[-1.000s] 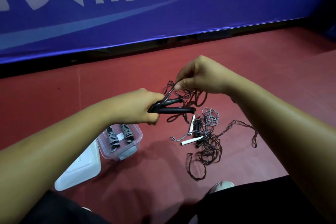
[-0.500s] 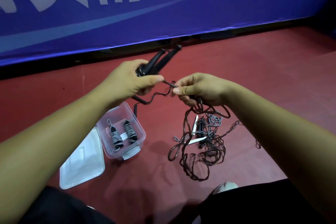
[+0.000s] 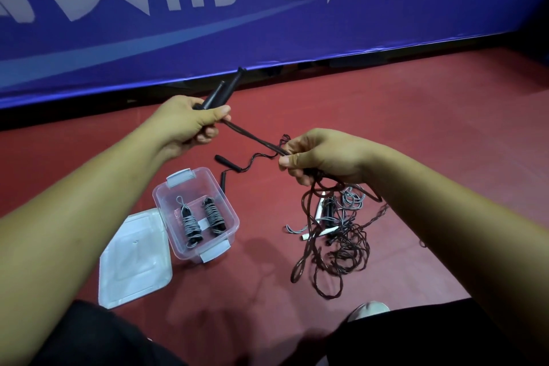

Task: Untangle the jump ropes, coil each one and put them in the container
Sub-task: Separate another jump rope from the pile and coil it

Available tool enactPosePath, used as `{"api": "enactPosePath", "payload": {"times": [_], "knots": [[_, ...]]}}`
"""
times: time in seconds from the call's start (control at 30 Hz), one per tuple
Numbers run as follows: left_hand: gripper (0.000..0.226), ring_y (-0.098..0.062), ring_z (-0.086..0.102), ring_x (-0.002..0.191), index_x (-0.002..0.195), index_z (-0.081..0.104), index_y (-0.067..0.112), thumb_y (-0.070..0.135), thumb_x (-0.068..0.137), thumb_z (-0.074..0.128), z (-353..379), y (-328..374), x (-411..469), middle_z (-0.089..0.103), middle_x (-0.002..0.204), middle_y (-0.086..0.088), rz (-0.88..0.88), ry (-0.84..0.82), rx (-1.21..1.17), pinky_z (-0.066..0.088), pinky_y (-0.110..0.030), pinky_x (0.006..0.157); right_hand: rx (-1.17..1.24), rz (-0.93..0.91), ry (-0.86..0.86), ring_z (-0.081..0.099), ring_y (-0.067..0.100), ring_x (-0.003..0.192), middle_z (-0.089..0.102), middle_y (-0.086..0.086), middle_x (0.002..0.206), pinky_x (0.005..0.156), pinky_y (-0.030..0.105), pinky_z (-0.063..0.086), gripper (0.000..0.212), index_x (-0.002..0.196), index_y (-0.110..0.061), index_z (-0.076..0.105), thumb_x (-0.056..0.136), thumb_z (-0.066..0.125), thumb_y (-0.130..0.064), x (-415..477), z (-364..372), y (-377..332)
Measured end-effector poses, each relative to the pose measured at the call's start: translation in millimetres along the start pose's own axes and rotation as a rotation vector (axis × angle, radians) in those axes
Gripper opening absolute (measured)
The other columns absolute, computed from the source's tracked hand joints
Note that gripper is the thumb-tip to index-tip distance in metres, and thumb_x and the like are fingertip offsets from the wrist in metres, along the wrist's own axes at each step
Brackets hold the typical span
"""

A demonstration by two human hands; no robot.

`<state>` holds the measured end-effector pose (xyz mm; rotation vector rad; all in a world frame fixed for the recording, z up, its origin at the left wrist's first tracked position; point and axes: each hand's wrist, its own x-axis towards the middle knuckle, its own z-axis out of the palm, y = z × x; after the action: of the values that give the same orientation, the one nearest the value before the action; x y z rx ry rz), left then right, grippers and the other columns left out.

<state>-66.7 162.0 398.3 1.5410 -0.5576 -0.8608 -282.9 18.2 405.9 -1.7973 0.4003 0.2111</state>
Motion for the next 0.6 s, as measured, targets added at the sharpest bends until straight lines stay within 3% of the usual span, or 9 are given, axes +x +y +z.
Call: {"api": "enactPosePath", "payload": {"times": [0.13, 0.27, 0.33, 0.43, 0.53, 0.6], "knots": [[0.008, -0.007, 0.044, 0.047, 0.093, 0.06, 0.004, 0.006, 0.089, 0.067, -4, -9, 3, 0.069, 0.095, -0.015, 0.002, -0.031, 0.1, 0.032, -0.016, 0.039, -0.038, 0.049, -0.01, 0.051, 0.014, 0.052, 0.054, 0.001, 0.059, 0.054, 0.022, 0.042, 0.017, 0.083, -0.003, 0.059, 0.099, 0.056, -0.006, -5, 0, 3], [0.019, -0.014, 0.05, 0.054, 0.098, 0.062, 0.01, 0.01, 0.084, 0.075, -5, -15, 2, 0.053, 0.068, -0.006, 0.114, -0.126, 0.407, 0.041, -0.024, 0.049, 0.052, 0.065, 0.003, 0.034, 0.012, 0.046, 0.041, 0.005, 0.061, 0.045, 0.021, 0.025, 0.013, 0.09, 0.004, 0.061, 0.098, 0.052, 0.0, -9, -5, 2], [0.023, -0.017, 0.05, 0.059, 0.099, 0.061, 0.009, 0.012, 0.083, 0.077, -4, -15, 0, 0.05, 0.069, -0.006, 0.093, -0.192, 0.484, 0.042, -0.028, 0.054, 0.052, 0.059, -0.006, 0.029, 0.011, 0.046, 0.037, 0.005, 0.061, 0.044, 0.021, 0.02, 0.013, 0.09, 0.006, 0.062, 0.097, 0.051, 0.001, -12, -6, -2], [0.033, -0.019, 0.053, 0.066, 0.099, 0.061, 0.011, 0.018, 0.076, 0.084, -2, -16, -5, 0.061, 0.075, -0.009, 0.045, -0.288, 0.656, 0.043, -0.03, 0.059, 0.006, 0.048, -0.016, 0.028, 0.011, 0.044, 0.035, 0.006, 0.06, 0.041, 0.018, 0.02, 0.014, 0.092, 0.007, 0.064, 0.097, 0.052, 0.001, -19, -4, -11], [0.047, -0.018, 0.052, 0.067, 0.095, 0.06, 0.012, 0.033, 0.066, 0.09, 10, -24, -9, 0.065, 0.082, -0.007, 0.143, -0.296, 1.008, 0.038, -0.031, 0.06, -0.032, 0.069, -0.02, 0.027, 0.008, 0.037, 0.036, 0.003, 0.054, 0.035, 0.012, 0.02, 0.014, 0.092, 0.009, 0.063, 0.097, 0.052, 0.002, -25, -1, -21], [0.044, -0.019, 0.056, 0.068, 0.087, 0.059, 0.017, 0.045, 0.068, 0.086, 22, -33, -12, 0.064, 0.078, -0.002, 0.234, -0.25, 1.148, 0.039, -0.032, 0.059, -0.05, 0.047, -0.007, 0.028, 0.009, 0.036, 0.038, 0.004, 0.053, 0.035, 0.012, 0.02, 0.015, 0.089, 0.009, 0.065, 0.096, 0.053, 0.002, -26, -3, -25]]}}
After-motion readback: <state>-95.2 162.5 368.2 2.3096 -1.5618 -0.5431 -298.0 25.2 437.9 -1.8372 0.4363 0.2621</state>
